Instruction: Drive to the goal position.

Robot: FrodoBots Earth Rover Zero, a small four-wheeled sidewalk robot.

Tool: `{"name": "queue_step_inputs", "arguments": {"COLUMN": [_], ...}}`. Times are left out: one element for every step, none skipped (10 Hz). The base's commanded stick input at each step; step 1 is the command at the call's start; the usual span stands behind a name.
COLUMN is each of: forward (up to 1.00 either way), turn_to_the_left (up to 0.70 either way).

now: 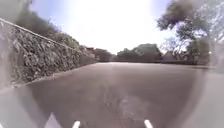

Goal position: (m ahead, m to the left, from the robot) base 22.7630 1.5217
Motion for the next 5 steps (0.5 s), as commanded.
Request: {"name": "queue_step_inputs", "arguments": {"forward": [0.70,0.70,0.70,0.70,0.70], "turn_to_the_left": [0.00,0.00,0.00,0.00,0.00]}}
